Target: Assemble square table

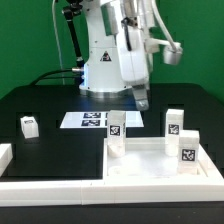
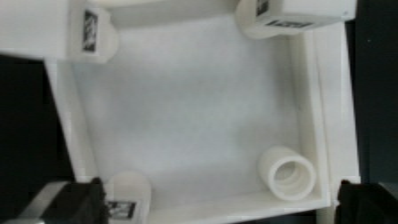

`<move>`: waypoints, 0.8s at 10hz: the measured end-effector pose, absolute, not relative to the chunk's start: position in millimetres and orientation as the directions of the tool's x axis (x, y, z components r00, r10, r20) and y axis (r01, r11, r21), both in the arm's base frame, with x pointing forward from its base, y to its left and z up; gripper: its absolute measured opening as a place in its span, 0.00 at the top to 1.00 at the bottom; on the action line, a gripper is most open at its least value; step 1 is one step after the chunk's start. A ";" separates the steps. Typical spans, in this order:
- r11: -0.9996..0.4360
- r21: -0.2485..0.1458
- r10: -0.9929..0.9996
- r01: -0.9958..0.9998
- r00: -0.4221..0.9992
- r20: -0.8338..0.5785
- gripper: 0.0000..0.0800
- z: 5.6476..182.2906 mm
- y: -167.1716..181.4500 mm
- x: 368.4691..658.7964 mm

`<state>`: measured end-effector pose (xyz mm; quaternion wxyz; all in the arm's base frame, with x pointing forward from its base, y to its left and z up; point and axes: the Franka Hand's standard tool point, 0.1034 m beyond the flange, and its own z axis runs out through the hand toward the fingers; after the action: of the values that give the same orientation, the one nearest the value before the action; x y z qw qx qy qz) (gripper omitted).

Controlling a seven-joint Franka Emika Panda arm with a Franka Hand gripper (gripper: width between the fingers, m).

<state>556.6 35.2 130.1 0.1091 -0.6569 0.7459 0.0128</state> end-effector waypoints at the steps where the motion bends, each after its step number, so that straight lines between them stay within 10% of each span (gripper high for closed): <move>1: 0.145 -0.121 -0.976 -0.982 -0.123 -0.179 0.19 128.1 37.9 558.4; 8: -0.096 -0.139 -0.984 -0.986 0.115 -0.135 0.19 118.1 7.6 516.4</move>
Offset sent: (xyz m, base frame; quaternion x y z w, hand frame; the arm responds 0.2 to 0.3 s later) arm 0.0000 0.0000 0.0000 0.0000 0.0000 0.0000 1.0000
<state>516.4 7.6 118.1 0.0969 -0.7403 0.6652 0.0038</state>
